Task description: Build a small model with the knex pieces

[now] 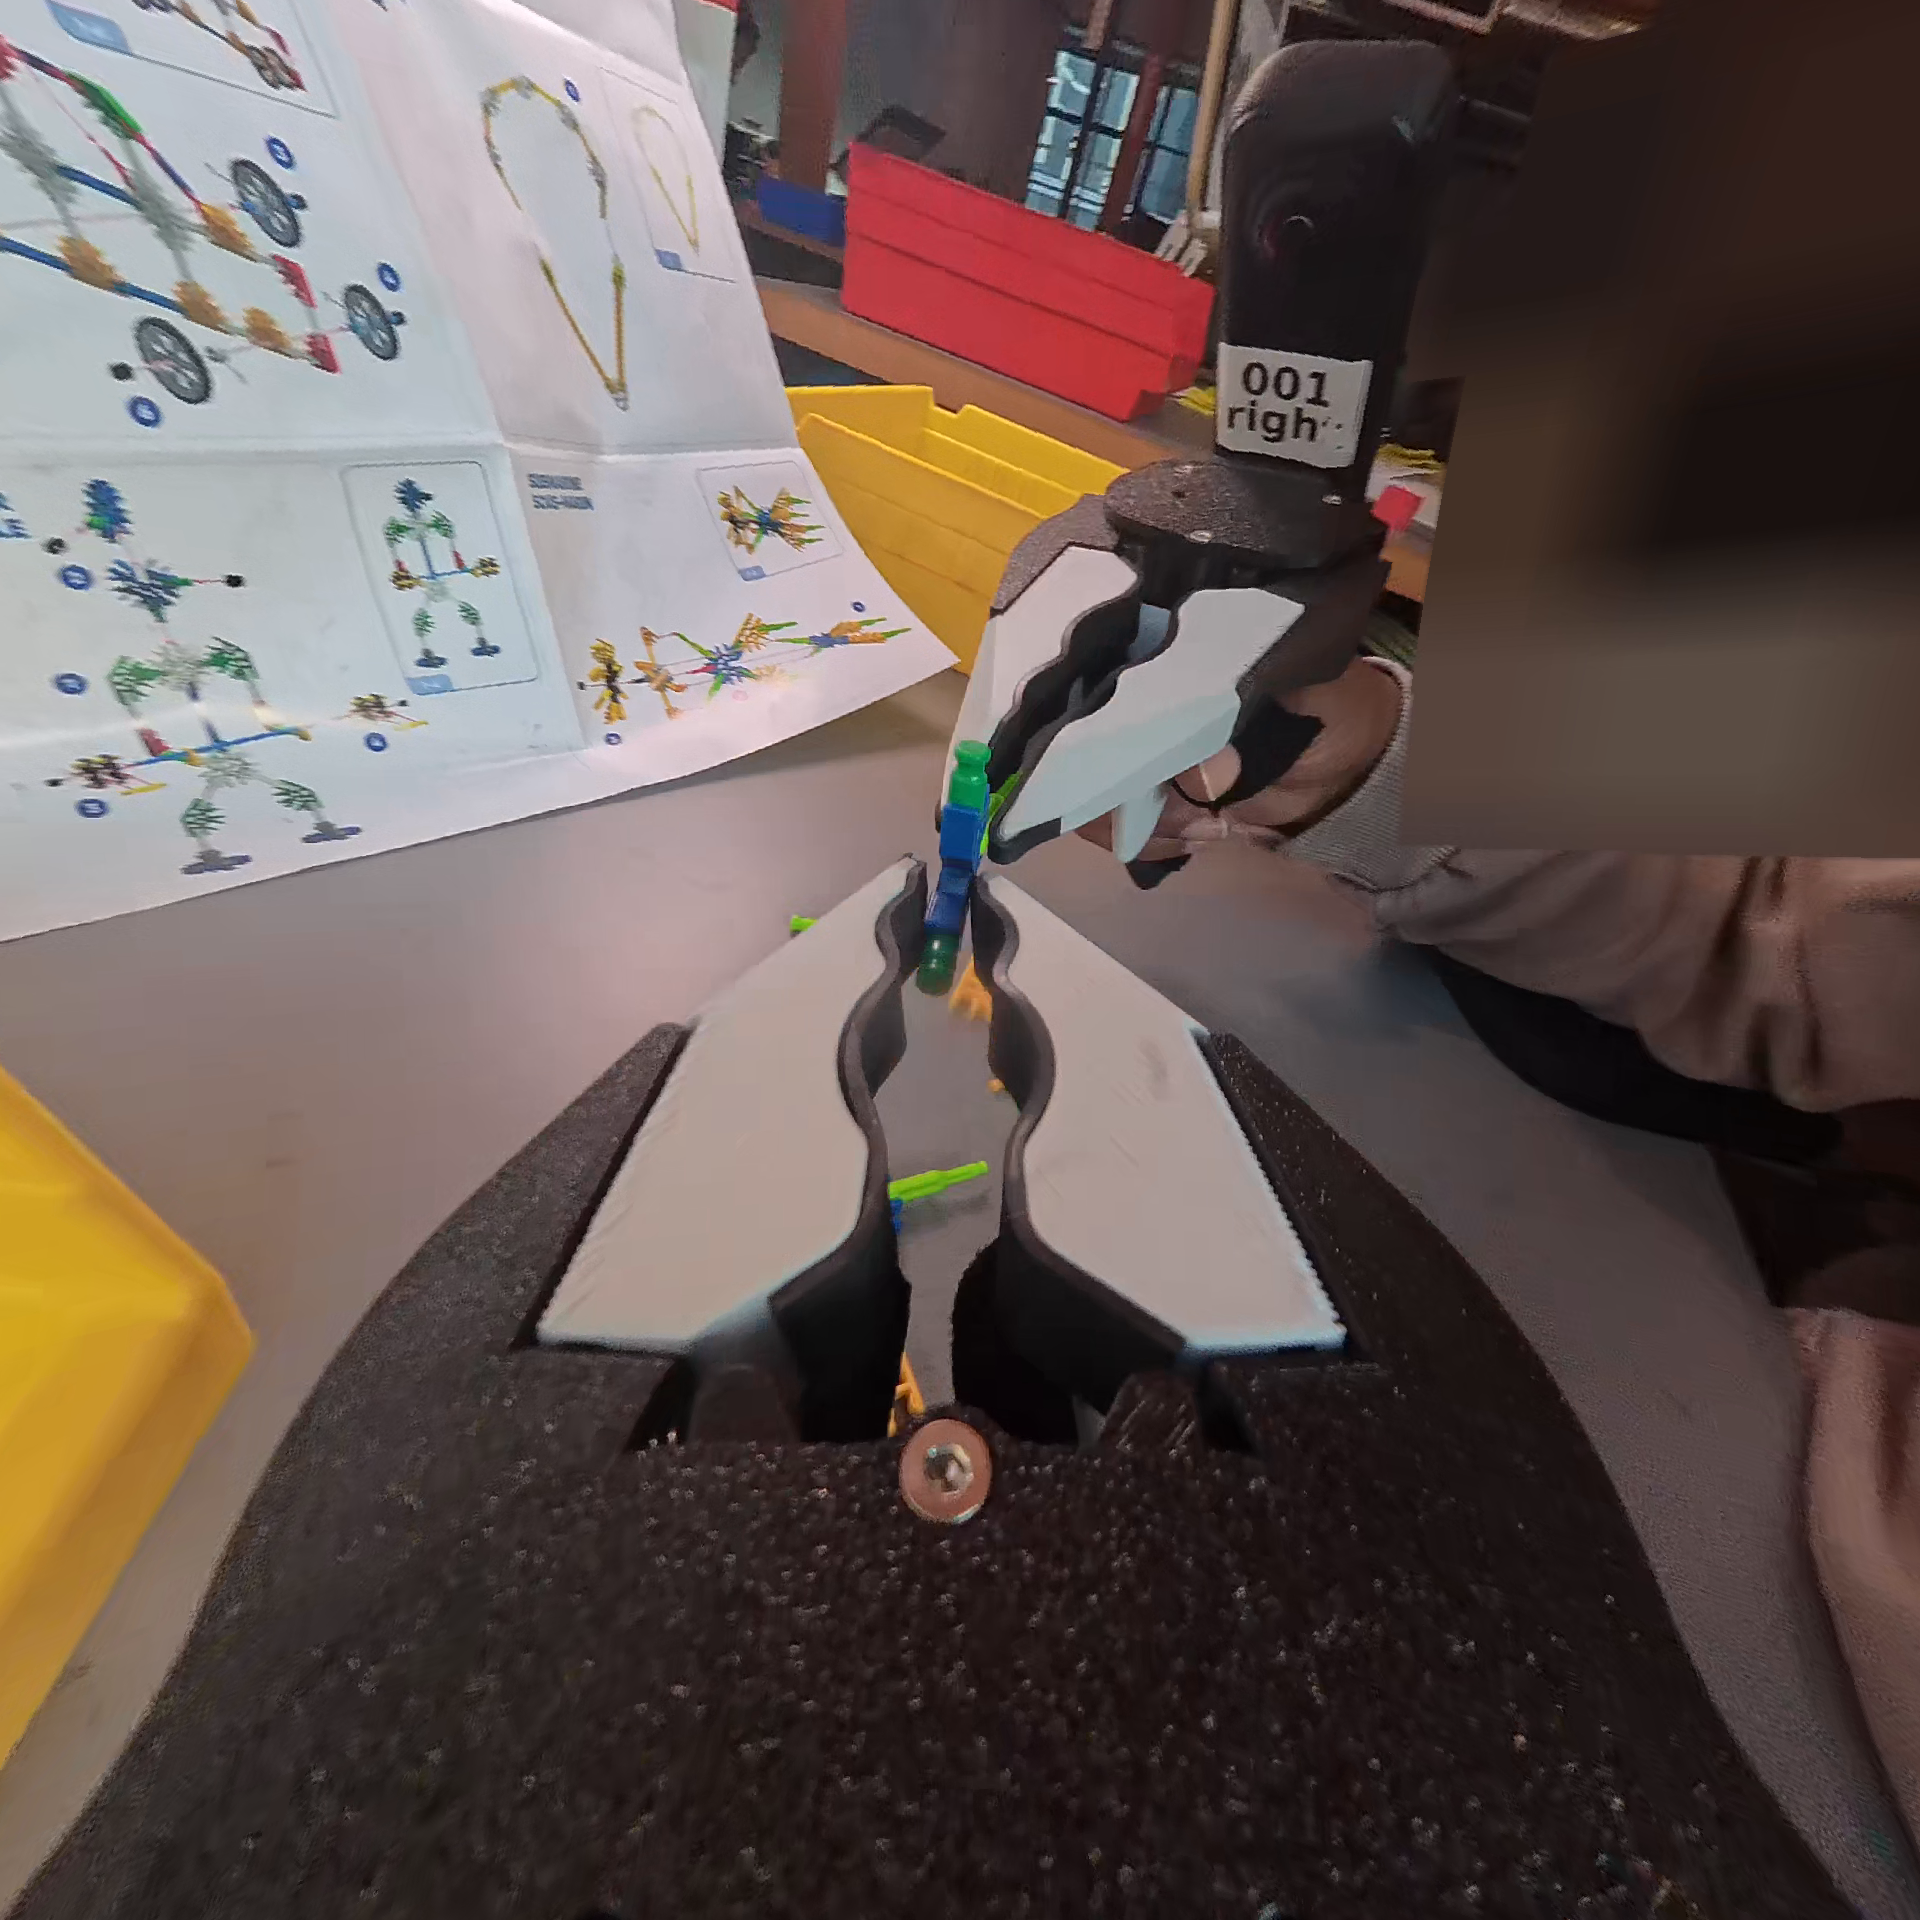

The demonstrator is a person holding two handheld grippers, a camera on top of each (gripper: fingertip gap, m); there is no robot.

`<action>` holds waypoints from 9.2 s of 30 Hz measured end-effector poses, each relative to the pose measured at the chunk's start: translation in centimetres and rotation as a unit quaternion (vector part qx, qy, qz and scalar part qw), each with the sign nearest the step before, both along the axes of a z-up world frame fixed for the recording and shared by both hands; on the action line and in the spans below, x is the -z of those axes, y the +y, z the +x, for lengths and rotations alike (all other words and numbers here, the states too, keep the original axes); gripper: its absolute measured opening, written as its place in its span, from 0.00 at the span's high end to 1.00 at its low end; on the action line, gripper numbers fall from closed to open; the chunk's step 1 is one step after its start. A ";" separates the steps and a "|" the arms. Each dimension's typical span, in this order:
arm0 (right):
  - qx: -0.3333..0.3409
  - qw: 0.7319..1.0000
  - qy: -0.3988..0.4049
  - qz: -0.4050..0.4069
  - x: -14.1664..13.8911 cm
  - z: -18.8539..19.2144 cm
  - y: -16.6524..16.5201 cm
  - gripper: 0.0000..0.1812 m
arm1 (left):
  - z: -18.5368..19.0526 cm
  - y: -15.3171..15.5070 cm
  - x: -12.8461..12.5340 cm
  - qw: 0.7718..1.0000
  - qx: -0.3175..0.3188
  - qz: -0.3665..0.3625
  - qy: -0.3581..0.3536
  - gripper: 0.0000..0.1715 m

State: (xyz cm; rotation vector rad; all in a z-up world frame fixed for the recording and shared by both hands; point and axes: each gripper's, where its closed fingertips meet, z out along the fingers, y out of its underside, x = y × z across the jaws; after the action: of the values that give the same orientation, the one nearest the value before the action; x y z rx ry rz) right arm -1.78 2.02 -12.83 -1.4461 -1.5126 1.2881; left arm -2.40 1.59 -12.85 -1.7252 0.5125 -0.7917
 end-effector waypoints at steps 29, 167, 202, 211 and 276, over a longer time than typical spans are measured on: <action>-0.048 0.997 0.060 -0.023 -1.8 1.1 -0.8 0.90 | 0.5 -1.4 -1.5 0.996 0.075 0.045 -0.016 0.97; -0.084 0.996 0.016 -0.013 -0.2 0.6 -2.5 0.99 | 2.7 -3.0 1.8 0.976 0.178 -0.101 -0.069 0.97; -0.138 0.985 0.055 -0.090 -1.5 1.5 -3.6 0.98 | 2.0 -4.0 -0.9 0.974 0.202 -0.035 -0.093 0.96; -0.094 0.995 0.010 -0.006 0.3 1.0 -2.4 0.98 | 1.4 -2.7 1.1 0.982 0.155 -0.096 -0.047 0.97; -0.084 0.996 -0.015 0.013 1.6 0.9 -2.9 0.88 | 2.7 -2.0 5.9 0.983 0.111 -0.083 0.119 0.97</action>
State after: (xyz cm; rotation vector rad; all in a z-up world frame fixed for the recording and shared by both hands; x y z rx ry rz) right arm -0.90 -0.86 -14.41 -1.3503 -1.6937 1.3446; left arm 0.30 -0.46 -18.72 -1.9531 0.8322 -0.8067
